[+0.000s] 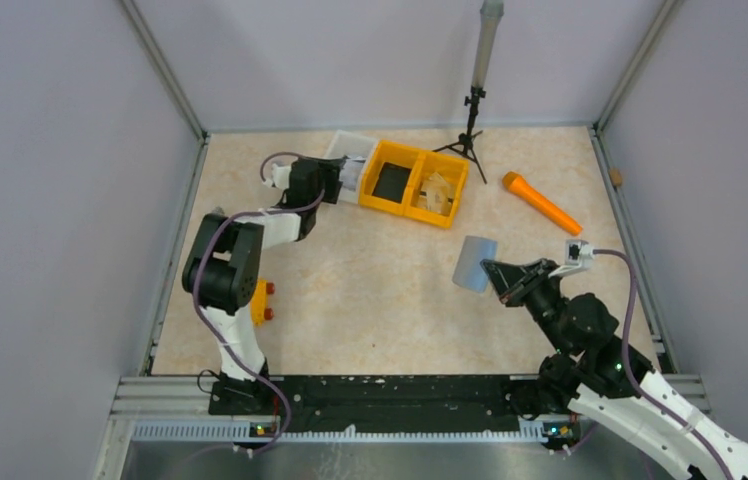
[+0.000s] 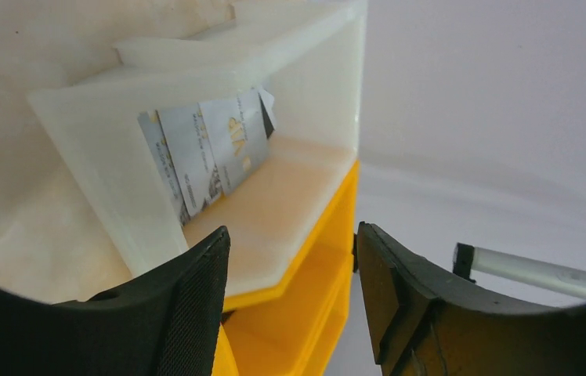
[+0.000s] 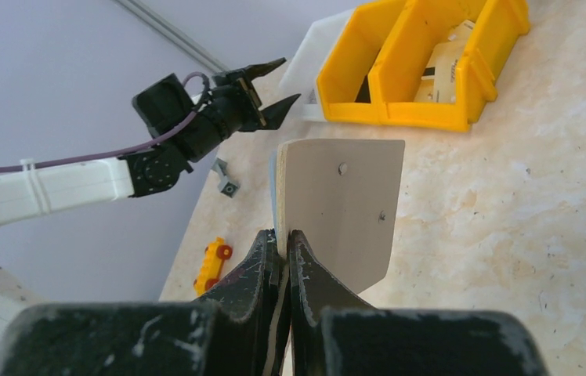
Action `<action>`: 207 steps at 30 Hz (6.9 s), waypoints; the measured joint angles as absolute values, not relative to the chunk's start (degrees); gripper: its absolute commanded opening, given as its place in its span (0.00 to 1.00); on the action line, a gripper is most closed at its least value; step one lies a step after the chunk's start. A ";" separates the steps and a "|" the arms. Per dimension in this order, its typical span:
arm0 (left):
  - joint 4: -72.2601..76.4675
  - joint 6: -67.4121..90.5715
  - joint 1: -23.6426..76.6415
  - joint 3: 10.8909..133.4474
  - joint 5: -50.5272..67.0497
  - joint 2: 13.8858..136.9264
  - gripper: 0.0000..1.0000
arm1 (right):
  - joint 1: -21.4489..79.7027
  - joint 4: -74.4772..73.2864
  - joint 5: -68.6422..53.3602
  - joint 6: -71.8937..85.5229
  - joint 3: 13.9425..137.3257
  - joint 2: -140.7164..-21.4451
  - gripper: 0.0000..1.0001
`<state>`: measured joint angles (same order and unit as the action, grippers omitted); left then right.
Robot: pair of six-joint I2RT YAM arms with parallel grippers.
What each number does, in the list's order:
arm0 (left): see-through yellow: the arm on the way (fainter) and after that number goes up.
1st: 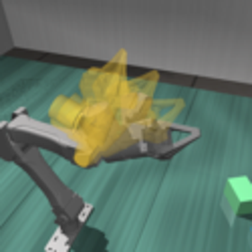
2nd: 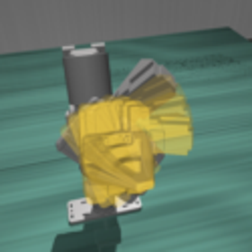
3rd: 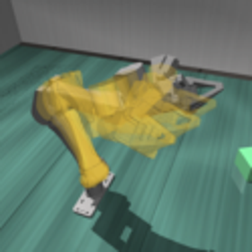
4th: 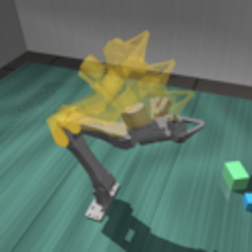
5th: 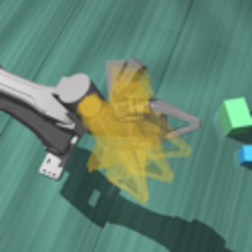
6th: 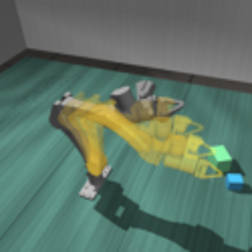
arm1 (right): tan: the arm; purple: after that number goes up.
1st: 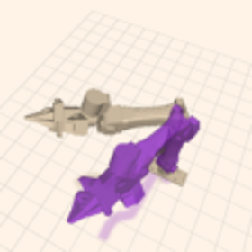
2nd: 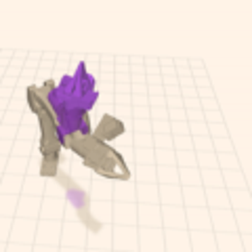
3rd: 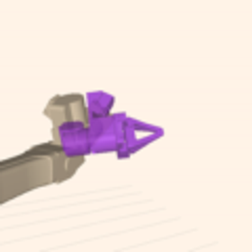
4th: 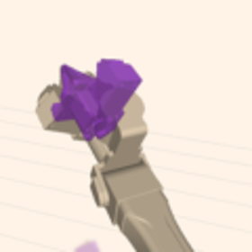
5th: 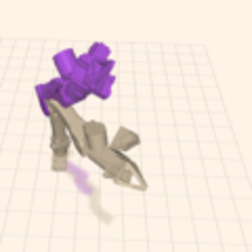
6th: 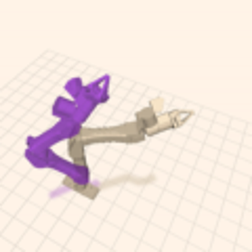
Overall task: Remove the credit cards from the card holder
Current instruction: Place the credit card in the storage box, then remove the credit card from the card holder.
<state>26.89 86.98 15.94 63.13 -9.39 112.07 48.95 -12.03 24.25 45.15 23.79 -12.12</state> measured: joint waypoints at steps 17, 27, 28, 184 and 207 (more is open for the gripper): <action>37.34 66.08 12.25 36.38 33.36 78.39 0.99 | 48.95 0.60 10.74 48.88 19.81 -14.57 0.00; 54.04 73.30 14.90 16.49 43.24 65.19 0.99 | 48.95 28.75 2.55 60.93 8.10 -29.39 0.00; 54.70 73.84 15.35 15.62 43.44 63.83 0.99 | 48.95 31.35 1.93 61.80 7.92 -31.20 0.00; 30.41 58.39 39.66 10.26 23.20 69.82 0.25 | 67.40 18.94 9.65 46.63 23.33 -71.57 0.62; 33.04 58.43 39.35 10.26 25.15 72.58 0.18 | 67.40 7.86 19.44 52.71 23.35 -74.22 0.25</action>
